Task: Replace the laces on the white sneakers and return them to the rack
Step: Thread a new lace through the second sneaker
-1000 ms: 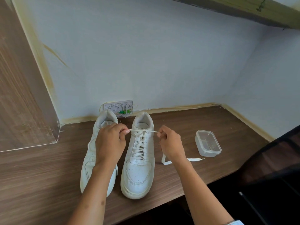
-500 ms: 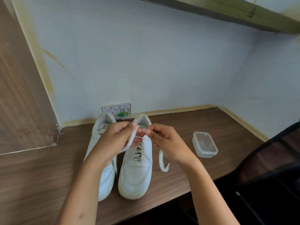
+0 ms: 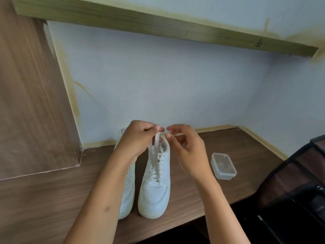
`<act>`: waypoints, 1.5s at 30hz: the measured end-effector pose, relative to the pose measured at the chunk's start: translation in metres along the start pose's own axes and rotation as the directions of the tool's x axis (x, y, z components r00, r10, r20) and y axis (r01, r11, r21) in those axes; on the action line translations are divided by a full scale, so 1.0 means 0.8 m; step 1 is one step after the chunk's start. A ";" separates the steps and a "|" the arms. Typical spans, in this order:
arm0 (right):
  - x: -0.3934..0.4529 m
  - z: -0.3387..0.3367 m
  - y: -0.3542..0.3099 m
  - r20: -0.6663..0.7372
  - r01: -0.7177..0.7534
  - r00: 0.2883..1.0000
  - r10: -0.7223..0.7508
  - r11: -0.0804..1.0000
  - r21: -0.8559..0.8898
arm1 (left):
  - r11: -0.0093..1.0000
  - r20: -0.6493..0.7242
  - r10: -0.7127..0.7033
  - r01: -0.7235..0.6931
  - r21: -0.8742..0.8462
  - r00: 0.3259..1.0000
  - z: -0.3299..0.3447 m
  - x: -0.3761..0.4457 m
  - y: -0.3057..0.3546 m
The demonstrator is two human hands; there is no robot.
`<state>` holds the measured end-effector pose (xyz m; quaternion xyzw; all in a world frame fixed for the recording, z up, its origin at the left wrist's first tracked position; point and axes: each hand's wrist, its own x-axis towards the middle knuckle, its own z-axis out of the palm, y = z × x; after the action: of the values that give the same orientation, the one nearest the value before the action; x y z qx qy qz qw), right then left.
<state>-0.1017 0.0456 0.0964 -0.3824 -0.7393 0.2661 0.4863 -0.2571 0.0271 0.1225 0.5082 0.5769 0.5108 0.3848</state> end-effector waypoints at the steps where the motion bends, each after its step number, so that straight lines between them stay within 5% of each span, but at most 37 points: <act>1: 0.002 -0.001 -0.001 0.016 -0.053 0.998 0.052 0.998 0.038 | 0.994 0.007 0.009 -0.010 0.104 1.000 -0.003 0.000 0.008; 5: 0.016 0.002 -0.010 0.298 -0.263 0.933 0.201 0.947 0.185 | 0.965 0.027 -0.033 0.025 0.261 0.999 -0.006 0.003 0.031; 11: 0.043 -0.004 -0.009 0.427 -0.344 0.862 0.275 0.934 0.093 | 0.867 -0.085 0.199 -0.135 0.481 0.976 -0.012 0.013 0.026; 22: 0.067 0.004 0.000 0.513 -0.347 0.824 0.239 0.930 0.125 | 0.854 -0.013 0.491 -0.479 0.203 0.871 -0.007 0.042 0.003; 25: 0.074 0.005 0.002 0.429 -0.246 0.888 0.168 0.960 0.135 | 0.841 -0.060 0.524 -0.505 0.194 0.849 -0.012 0.053 0.002; 29: 0.091 0.000 0.005 0.305 -0.161 0.946 0.111 0.976 0.145 | 0.954 0.056 0.263 -0.268 0.138 0.963 0.003 0.050 -0.024; 33: 0.116 -0.002 0.014 0.237 -0.201 0.956 0.172 0.974 0.107 | 0.996 0.291 0.075 -0.085 0.020 0.954 0.021 0.052 -0.083; 38: 0.131 0.007 0.061 0.120 -0.162 0.978 0.168 0.985 -0.059 | 0.995 0.103 0.089 -0.093 0.032 0.991 0.026 0.085 -0.113; 45: 0.100 0.051 0.140 0.014 -0.244 0.968 0.251 0.950 -0.194 | 0.995 -0.117 -0.065 0.073 0.069 0.991 0.036 0.133 -0.146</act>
<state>-0.1237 0.1741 0.0358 -0.5116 -0.7168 0.2604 0.3958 -0.2721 0.1413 0.0105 0.4715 0.6337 0.5040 0.3495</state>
